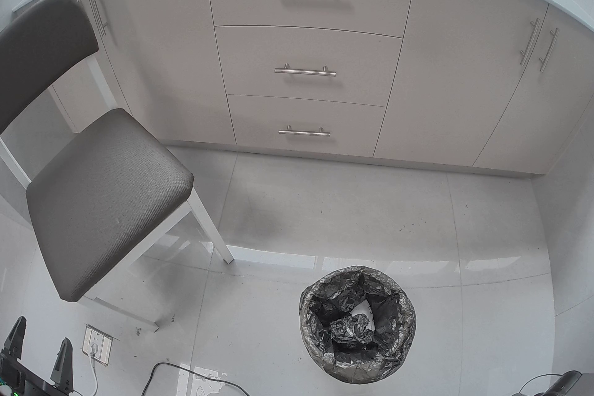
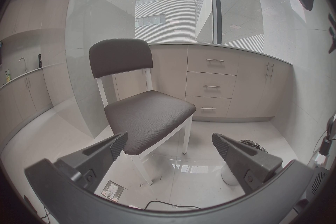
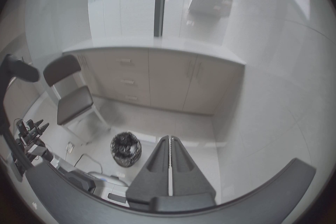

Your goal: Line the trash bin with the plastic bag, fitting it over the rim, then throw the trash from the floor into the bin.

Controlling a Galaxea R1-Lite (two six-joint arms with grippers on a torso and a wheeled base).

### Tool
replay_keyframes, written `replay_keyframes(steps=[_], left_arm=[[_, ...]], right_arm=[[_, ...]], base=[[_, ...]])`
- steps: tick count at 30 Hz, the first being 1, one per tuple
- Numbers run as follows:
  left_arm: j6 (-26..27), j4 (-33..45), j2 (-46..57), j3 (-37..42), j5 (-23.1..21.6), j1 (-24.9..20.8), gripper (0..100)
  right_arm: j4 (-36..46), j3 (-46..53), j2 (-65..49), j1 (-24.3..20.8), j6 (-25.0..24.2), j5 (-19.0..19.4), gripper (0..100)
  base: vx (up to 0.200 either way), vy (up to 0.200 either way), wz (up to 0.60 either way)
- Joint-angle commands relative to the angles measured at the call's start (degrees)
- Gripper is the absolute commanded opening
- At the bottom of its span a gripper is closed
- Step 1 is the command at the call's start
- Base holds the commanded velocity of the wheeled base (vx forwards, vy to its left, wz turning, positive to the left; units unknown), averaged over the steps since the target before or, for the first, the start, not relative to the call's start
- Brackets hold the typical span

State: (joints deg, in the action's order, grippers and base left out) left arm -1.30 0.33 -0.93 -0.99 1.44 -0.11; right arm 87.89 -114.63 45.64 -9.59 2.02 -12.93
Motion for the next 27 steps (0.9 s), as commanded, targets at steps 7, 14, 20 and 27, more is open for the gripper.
replay_keyframes(steps=[7,14,20,27], left_arm=[[0.0,0.0,0.9,0.9,0.0,0.0,100],[0.0,0.0,0.9,0.9,0.0,0.0,100],[0.0,0.0,0.9,0.9,0.0,0.0,100],[0.0,0.0,0.9,0.9,0.1,0.0,100]], right_arm=[[-1.1,9.4,-42.2,9.5,2.8,0.5,0],[1.4,14.3,-45.6,9.3,4.0,12.0,0],[-4.2,26.4,-45.6,9.3,-1.3,25.0,0],[-44.7,67.8,-45.6,9.3,-12.7,23.8,0]], base=[[0.000,0.000,0.00],[0.000,0.000,0.00],[0.000,0.000,0.00],[0.000,0.000,0.00]])
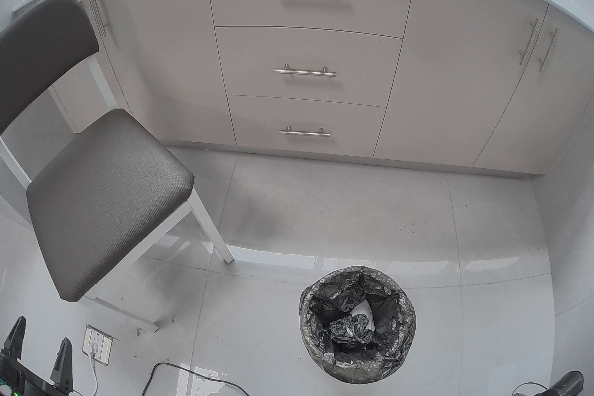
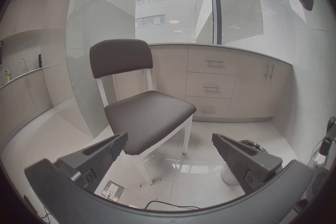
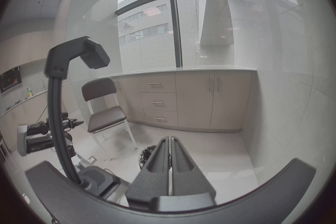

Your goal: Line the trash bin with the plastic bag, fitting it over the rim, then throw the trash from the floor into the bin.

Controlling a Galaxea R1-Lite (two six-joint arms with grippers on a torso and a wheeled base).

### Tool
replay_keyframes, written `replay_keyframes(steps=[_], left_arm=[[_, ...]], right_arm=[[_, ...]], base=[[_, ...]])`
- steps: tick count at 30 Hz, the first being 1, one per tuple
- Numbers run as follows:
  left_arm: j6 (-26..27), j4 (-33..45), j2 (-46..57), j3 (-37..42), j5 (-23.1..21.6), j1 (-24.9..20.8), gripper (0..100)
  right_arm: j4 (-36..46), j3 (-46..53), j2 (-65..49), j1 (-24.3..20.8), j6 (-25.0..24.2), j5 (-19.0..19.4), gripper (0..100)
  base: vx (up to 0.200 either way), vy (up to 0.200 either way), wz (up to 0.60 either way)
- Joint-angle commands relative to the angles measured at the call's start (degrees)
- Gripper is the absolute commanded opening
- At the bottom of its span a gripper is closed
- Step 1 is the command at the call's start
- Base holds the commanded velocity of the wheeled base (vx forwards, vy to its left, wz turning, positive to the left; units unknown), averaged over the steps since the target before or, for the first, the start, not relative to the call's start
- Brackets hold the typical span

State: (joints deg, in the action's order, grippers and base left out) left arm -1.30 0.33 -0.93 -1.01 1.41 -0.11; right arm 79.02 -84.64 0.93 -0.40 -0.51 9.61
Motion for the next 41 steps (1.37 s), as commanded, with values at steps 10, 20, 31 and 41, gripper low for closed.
replay_keyframes(steps=[10,20,31,41], left_arm=[[0.0,0.0,0.9,0.9,0.1,0.0,100],[0.0,-0.1,0.9,0.9,0.1,0.0,100],[0.0,0.0,0.9,0.9,0.1,0.0,100],[0.0,-0.1,0.9,0.9,0.1,0.0,100]], right_arm=[[-78.2,81.9,-0.9,0.1,-5.4,-8.1,0],[-78.7,84.6,-0.9,0.3,2.2,-9.4,0],[-78.7,84.5,-0.9,0.1,1.2,-9.3,0],[-78.8,84.5,-0.9,0.1,1.0,-9.3,0]], base=[[0.000,0.000,0.00],[0.000,0.000,0.00],[0.000,0.000,0.00],[0.000,0.000,0.00]])
